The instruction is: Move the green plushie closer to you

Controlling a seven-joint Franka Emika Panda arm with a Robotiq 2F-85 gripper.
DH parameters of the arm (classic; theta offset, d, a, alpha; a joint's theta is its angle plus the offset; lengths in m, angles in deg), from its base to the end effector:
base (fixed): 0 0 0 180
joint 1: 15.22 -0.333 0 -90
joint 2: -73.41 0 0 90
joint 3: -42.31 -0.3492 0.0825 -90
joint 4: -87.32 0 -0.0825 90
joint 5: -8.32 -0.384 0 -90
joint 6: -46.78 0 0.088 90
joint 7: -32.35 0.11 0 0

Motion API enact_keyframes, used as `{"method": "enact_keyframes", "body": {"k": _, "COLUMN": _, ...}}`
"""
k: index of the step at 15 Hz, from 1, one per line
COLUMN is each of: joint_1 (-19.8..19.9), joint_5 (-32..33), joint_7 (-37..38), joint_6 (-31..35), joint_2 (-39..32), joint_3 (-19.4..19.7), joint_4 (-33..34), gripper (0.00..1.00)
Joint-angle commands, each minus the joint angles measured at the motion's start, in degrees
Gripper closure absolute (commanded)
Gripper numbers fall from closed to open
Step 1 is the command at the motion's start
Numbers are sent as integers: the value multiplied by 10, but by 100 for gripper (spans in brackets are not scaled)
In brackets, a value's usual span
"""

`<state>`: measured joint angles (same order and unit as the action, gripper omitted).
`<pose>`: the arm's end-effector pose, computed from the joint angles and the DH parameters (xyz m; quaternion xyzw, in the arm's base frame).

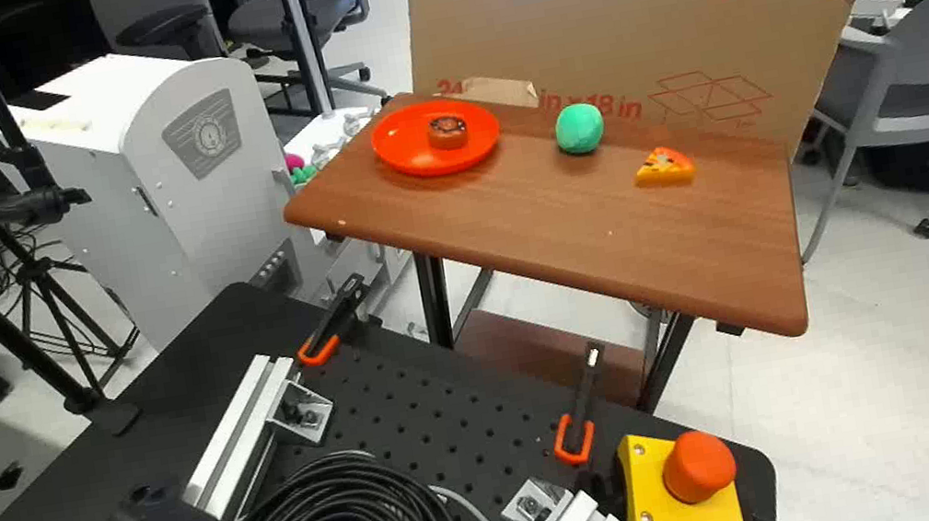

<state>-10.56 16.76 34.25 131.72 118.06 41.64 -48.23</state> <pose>0.2728 -0.0350 0.5987 0.9941 -0.0557 -0.0534 0.0766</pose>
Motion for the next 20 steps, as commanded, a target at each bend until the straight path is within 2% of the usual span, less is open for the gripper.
{"method": "enact_keyframes", "body": {"k": 1, "joint_1": -9, "joint_5": 3, "joint_7": 5, "joint_6": -2, "joint_2": -1, "joint_3": 6, "joint_4": 2, "gripper": 0}}
{"method": "enact_keyframes", "body": {"k": 6, "joint_1": -9, "joint_5": 3, "joint_7": 5, "joint_6": -2, "joint_2": -1, "joint_3": 6, "joint_4": 2, "gripper": 0}}
{"method": "enact_keyframes", "body": {"k": 9, "joint_1": -7, "joint_5": -9, "joint_7": 23, "joint_6": 1, "joint_2": -55, "joint_3": 3, "joint_4": 37, "gripper": 0}}
{"method": "enact_keyframes", "body": {"k": 15, "joint_1": 1, "joint_5": -5, "joint_7": 69, "joint_6": 45, "joint_2": -236, "joint_3": 3, "joint_4": 171, "gripper": 0}}
{"method": "enact_keyframes", "body": {"k": 20, "joint_1": 2, "joint_5": -32, "joint_7": 156, "joint_6": 95, "joint_2": -398, "joint_3": 12, "joint_4": 304, "gripper": 0}}
